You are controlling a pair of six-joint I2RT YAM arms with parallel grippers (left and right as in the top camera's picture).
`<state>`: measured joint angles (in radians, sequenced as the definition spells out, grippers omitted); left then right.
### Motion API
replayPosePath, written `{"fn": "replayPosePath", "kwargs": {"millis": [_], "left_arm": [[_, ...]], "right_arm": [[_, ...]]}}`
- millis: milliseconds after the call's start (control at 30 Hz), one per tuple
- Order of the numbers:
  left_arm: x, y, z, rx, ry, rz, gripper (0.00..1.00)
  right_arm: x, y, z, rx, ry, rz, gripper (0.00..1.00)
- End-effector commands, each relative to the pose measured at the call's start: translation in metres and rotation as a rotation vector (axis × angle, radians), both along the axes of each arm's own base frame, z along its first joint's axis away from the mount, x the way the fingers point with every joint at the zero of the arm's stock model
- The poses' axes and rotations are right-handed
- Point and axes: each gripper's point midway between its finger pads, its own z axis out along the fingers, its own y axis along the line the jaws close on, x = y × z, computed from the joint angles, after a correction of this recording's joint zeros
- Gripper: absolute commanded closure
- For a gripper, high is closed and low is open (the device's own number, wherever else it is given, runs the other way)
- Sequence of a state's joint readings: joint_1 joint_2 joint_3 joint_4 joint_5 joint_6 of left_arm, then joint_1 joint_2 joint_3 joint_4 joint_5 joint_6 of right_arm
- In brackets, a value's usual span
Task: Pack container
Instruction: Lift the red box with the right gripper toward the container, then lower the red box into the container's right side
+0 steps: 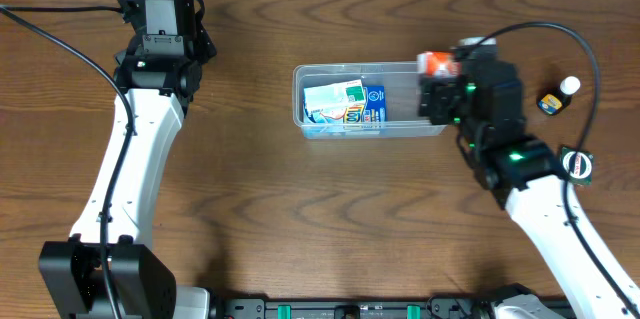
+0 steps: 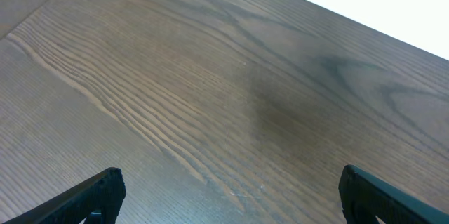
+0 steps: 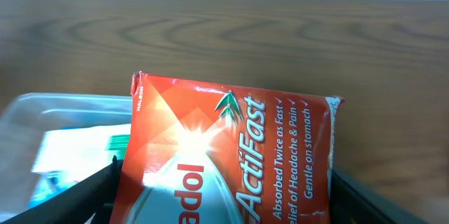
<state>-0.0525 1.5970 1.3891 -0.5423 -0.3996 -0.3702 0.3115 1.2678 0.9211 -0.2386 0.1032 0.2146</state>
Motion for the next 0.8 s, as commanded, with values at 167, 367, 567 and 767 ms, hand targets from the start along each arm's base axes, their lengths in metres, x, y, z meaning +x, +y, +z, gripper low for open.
{"fn": "replayPosePath", "kwargs": {"millis": [167,367,567,767], "left_arm": [[0.000,0.003,0.001,0.001,-0.007,0.020,0.02],[0.000,0.003,0.001,0.001,-0.007,0.020,0.02],[0.000,0.003,0.001,0.001,-0.007,0.020,0.02],[0.000,0.003,0.001,0.001,-0.007,0.020,0.02]], "right_arm": [[0.009,0.041,-0.049,-0.075,0.063,0.008,0.19],[0.013,0.039,-0.078,-0.089,0.120,-0.053,0.18],[0.016,0.030,-0.090,-0.096,0.148,-0.088,0.19],[0.019,0.020,-0.092,-0.105,0.151,-0.116,0.20]]}}
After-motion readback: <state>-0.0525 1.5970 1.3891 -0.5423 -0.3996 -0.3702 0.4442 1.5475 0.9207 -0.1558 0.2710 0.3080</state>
